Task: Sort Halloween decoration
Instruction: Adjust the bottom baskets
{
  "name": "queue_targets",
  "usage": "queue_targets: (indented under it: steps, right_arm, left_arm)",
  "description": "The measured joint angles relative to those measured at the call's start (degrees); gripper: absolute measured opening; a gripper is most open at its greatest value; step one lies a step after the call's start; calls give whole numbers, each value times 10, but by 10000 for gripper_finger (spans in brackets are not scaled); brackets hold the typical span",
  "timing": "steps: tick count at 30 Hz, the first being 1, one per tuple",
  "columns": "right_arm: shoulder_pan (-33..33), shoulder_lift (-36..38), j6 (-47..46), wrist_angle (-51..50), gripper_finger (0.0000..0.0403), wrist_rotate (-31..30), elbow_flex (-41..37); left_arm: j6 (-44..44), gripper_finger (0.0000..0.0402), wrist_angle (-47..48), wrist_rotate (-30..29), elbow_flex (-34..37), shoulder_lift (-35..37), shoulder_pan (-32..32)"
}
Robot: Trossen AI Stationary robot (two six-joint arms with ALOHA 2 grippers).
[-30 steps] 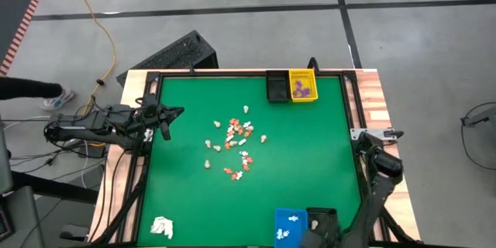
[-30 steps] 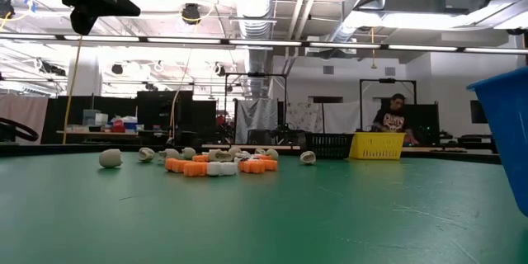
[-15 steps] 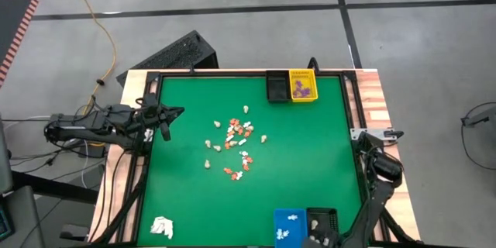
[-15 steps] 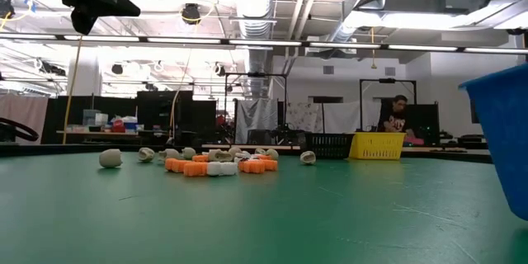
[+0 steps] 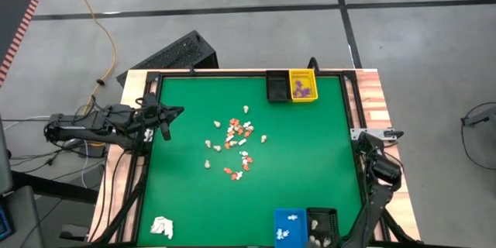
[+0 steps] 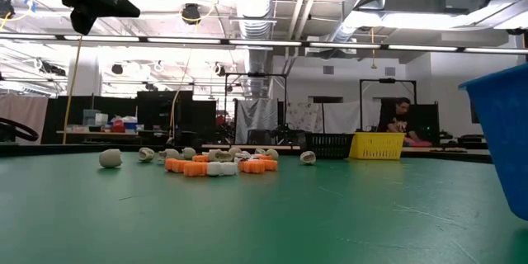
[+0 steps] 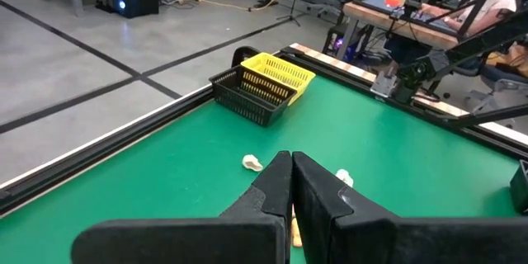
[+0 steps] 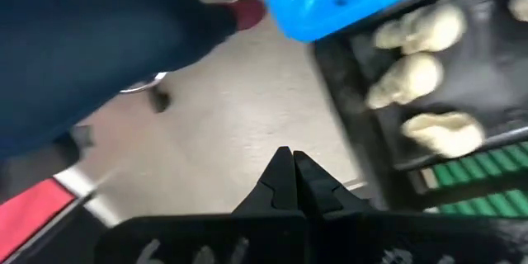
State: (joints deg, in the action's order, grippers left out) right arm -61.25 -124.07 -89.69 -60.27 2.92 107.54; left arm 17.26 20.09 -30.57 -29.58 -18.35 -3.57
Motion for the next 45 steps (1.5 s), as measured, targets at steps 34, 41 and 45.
queue_targets:
  steps: [34,41,45]
  right_arm:
    - [13,1,4,-151,0,-137,58]
    - [16,1,43,-117,0,-177,90]
    - [39,-8,107,-13,0,-131,91]
  left_arm:
    - [5,0,-48,17,0,0,0]
    - [2,0,-66,17,0,-3,0]
    - [1,0,-81,17,0,-9,0]
